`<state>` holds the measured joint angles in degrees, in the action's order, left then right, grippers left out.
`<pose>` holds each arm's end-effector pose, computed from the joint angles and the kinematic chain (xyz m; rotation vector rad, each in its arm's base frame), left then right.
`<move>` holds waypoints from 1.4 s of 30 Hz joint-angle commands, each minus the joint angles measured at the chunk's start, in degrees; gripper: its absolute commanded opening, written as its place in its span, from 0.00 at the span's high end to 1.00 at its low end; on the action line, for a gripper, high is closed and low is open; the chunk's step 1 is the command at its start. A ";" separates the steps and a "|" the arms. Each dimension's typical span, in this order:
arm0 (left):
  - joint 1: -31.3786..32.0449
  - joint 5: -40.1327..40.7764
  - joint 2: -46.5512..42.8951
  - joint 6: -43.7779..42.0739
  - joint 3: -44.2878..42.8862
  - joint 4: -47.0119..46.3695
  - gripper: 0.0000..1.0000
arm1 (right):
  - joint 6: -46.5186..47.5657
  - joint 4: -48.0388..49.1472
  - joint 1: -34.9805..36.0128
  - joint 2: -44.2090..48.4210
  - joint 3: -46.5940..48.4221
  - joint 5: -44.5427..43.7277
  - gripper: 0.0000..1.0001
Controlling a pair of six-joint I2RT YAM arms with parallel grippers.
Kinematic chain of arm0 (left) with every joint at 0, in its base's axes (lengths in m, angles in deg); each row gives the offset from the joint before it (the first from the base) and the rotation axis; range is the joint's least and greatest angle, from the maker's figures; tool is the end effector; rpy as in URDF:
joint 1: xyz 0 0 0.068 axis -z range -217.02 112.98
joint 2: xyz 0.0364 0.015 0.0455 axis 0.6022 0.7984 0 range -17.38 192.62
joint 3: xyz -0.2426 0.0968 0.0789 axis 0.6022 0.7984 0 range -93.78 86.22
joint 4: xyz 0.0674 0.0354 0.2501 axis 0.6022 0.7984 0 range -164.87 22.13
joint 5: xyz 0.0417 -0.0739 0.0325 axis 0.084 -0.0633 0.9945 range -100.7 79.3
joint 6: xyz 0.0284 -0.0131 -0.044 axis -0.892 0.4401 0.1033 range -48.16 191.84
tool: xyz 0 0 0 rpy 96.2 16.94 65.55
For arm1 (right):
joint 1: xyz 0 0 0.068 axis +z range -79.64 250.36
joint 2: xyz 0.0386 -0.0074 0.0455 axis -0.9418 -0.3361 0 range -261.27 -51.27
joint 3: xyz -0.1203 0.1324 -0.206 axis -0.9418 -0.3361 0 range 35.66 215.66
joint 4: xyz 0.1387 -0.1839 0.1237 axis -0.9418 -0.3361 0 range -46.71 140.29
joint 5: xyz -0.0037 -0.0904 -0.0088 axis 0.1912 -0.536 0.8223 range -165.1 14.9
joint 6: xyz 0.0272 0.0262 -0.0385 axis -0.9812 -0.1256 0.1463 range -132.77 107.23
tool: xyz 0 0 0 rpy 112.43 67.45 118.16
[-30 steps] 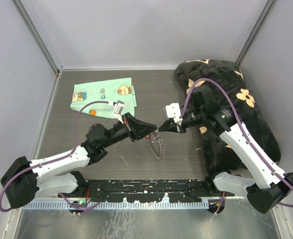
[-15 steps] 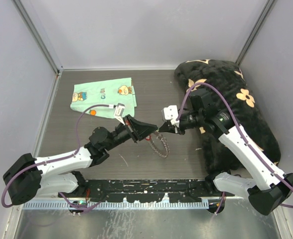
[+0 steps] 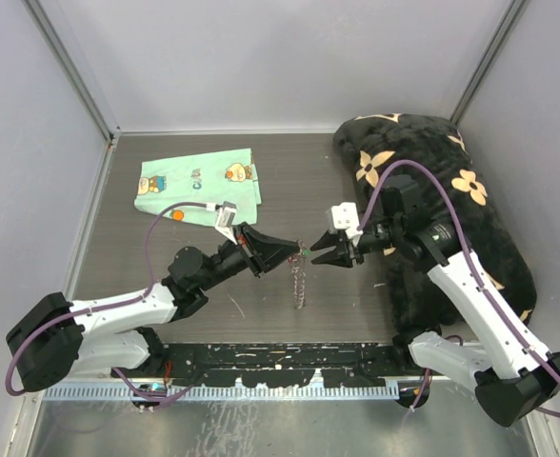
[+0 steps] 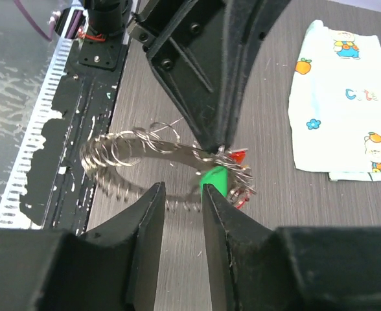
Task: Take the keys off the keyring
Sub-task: Remove the key from the keyring.
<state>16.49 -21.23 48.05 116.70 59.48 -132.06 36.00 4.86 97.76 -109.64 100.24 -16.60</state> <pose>0.1389 -0.1987 0.2819 0.2872 1.3970 -1.5724 0.1549 0.1145 0.3659 -1.6102 1.2148 0.9012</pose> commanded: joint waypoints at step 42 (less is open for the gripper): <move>0.89 -10.05 2.21 -10.32 -0.74 -18.71 1.00 | -38.05 31.09 -5.81 2.04 -9.58 21.34 0.87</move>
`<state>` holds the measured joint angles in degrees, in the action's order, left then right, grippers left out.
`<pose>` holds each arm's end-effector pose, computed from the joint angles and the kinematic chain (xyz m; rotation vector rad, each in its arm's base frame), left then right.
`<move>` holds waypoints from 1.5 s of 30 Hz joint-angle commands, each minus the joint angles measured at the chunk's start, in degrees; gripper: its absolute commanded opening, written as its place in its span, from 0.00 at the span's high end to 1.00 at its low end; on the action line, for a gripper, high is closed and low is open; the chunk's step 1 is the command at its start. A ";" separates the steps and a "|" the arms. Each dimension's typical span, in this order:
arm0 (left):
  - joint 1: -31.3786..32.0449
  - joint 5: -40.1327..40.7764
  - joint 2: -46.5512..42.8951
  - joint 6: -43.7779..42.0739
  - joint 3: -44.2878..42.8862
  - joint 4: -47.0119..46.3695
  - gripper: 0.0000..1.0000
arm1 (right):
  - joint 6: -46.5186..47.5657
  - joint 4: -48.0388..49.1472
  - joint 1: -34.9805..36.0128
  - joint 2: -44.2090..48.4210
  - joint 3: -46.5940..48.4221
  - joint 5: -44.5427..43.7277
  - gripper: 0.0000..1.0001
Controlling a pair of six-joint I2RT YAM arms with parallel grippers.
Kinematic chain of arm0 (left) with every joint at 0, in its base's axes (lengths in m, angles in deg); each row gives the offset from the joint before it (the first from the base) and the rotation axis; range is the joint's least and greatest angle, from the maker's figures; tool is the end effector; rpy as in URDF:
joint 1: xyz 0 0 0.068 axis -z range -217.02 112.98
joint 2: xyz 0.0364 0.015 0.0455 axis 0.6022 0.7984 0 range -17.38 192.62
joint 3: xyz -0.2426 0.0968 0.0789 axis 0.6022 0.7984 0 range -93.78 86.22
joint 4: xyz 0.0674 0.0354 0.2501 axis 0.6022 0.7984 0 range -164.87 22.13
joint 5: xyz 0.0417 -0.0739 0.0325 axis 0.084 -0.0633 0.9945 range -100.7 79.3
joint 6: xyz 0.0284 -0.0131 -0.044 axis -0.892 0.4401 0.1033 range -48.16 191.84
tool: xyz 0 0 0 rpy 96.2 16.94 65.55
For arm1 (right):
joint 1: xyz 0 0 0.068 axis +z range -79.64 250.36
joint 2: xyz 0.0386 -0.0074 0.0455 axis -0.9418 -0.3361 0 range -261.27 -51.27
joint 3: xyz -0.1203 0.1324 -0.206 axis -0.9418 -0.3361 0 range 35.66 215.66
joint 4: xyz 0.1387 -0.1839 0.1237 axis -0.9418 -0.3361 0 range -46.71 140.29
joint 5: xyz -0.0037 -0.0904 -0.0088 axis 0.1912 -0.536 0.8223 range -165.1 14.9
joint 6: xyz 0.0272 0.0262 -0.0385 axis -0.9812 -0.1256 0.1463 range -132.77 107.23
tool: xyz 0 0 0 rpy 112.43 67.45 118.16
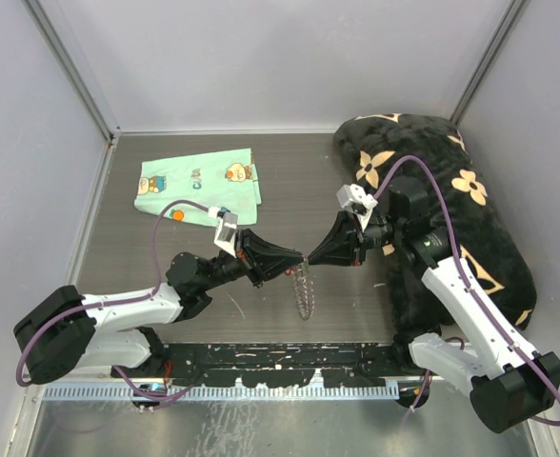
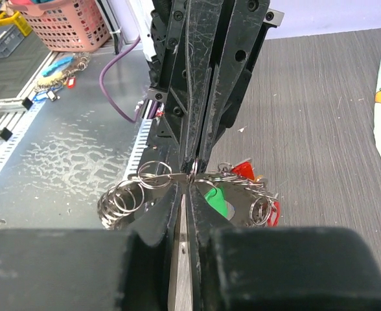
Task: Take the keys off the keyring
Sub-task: Remove the key from the keyring.
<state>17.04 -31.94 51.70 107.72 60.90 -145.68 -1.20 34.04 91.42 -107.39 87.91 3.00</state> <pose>0.1303 -0.2016 0.2827 0.5652 1.1529 -1.5802 0.1718 0.1035 0.3480 -1.3280 1.2889 1.3947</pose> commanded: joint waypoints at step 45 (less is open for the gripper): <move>1.64 -0.83 -1.93 -3.09 -5.50 -1.57 1.00 | 9.88 -9.20 0.53 -0.92 5.37 0.62 0.82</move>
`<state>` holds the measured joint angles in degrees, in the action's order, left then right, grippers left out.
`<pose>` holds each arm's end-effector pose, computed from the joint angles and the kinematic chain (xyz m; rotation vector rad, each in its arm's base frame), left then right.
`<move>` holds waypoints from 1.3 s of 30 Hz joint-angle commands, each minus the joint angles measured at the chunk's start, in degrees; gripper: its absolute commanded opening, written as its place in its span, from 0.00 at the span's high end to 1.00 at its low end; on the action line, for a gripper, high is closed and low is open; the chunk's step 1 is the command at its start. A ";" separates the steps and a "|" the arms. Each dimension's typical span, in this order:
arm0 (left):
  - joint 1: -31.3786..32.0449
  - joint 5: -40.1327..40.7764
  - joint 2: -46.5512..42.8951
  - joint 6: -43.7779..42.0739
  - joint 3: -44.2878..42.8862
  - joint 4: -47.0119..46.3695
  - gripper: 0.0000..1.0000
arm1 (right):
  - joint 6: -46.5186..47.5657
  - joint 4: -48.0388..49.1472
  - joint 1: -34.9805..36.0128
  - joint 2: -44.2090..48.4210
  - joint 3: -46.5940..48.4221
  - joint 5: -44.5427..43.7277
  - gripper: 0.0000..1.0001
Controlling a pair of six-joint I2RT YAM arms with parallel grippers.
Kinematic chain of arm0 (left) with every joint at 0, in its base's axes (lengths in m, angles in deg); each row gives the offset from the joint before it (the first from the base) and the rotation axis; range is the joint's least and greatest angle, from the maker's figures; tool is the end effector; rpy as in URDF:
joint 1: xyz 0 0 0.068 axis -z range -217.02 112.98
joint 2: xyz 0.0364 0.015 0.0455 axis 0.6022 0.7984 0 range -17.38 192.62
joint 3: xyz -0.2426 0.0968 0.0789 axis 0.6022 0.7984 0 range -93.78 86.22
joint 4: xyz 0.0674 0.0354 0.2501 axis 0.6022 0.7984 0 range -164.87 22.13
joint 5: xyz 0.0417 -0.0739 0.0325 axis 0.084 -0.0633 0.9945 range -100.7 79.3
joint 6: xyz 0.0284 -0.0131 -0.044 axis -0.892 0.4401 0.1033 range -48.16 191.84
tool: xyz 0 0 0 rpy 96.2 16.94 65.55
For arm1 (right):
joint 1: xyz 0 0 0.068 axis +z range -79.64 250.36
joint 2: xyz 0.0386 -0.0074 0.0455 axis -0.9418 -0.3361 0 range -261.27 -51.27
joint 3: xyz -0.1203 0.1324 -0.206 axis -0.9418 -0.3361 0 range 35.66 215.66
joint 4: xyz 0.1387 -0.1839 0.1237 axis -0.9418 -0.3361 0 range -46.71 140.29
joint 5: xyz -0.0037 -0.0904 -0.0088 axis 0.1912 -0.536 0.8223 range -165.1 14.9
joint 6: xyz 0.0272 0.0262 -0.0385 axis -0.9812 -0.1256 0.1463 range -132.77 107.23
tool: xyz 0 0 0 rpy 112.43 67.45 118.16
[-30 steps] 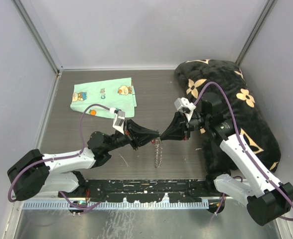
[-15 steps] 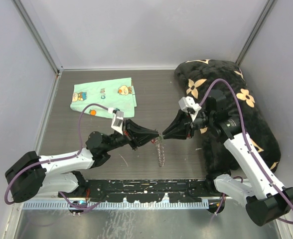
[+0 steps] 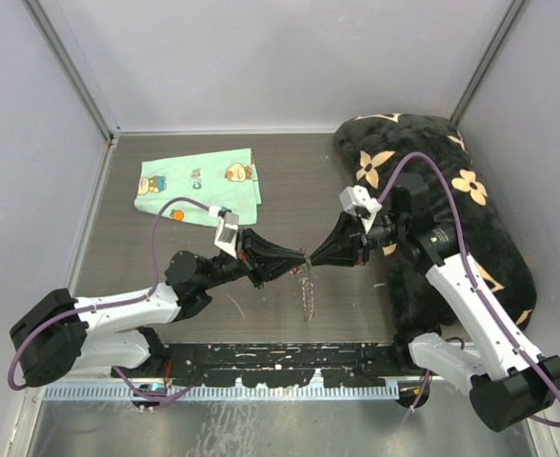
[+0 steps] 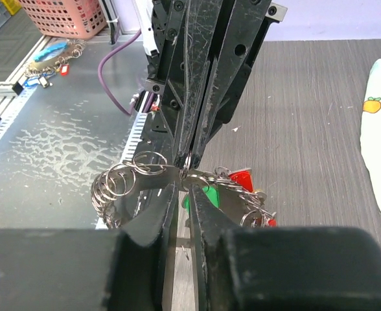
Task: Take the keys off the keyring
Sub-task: Remove the key from the keyring.
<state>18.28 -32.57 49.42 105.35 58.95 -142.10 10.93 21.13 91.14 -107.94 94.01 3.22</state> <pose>0.1246 -0.2032 0.2962 0.6093 1.1166 -1.5699 0.1652 0.1000 0.3637 -1.3915 1.2292 1.3293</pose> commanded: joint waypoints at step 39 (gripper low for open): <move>1.70 2.94 1.71 -3.24 -4.46 -4.85 1.00 | -9.70 10.44 2.97 -0.53 -2.75 -1.07 0.83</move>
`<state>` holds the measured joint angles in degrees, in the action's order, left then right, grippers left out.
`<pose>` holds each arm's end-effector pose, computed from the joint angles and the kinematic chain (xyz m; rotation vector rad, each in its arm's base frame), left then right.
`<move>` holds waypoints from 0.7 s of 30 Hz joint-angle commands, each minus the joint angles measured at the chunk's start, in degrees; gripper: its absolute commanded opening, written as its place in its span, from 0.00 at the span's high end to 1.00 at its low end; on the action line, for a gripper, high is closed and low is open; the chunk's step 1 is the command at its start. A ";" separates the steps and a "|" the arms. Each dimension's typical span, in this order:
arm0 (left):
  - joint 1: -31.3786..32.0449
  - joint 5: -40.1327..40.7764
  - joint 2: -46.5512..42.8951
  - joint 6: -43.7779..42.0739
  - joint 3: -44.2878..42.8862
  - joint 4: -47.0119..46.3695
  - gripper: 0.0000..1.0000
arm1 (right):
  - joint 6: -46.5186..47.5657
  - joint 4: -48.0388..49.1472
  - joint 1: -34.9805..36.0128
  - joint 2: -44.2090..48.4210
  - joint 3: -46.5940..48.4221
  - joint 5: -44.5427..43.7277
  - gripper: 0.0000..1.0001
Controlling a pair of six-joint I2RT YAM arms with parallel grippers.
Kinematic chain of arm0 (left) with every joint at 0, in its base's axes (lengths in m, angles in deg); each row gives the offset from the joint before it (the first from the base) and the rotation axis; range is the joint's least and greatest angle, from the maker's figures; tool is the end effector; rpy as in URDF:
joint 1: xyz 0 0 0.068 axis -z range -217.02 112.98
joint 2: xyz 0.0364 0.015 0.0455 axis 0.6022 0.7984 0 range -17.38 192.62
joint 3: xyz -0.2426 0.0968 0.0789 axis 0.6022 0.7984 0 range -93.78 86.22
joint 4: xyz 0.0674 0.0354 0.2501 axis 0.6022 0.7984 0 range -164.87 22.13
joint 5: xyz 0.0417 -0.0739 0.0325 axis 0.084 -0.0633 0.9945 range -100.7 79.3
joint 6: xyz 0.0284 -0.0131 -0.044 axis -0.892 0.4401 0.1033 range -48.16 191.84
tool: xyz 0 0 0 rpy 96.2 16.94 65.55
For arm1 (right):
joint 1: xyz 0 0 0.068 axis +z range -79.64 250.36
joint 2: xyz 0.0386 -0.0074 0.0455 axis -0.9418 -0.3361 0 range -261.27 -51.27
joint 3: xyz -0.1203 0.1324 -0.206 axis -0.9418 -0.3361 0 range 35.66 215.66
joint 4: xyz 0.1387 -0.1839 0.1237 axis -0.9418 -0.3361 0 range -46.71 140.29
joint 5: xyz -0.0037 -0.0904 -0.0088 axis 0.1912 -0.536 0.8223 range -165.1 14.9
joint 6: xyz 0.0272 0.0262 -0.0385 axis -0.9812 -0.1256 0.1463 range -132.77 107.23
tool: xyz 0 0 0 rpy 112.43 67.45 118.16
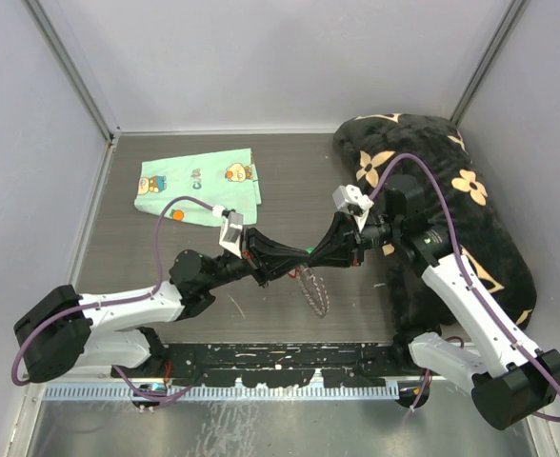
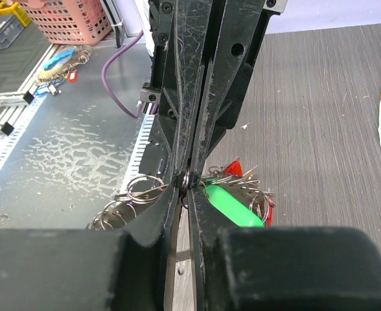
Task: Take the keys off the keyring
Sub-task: Remove the key from the keyring.
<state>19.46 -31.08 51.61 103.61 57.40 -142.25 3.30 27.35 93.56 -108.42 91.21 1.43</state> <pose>0.1260 -0.2126 0.2969 0.6117 1.1143 -1.5485 0.1684 0.1099 0.3542 -1.3647 1.2944 1.3877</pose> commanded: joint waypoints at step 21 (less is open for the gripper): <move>0.55 3.93 -10.03 -5.16 -0.41 7.88 0.62 | -2.53 5.09 -1.97 0.21 -0.20 1.61 0.99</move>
<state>19.86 -29.34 47.22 101.90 57.42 -139.21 0.55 29.19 92.17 -108.44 91.00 2.15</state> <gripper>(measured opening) 0.308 0.077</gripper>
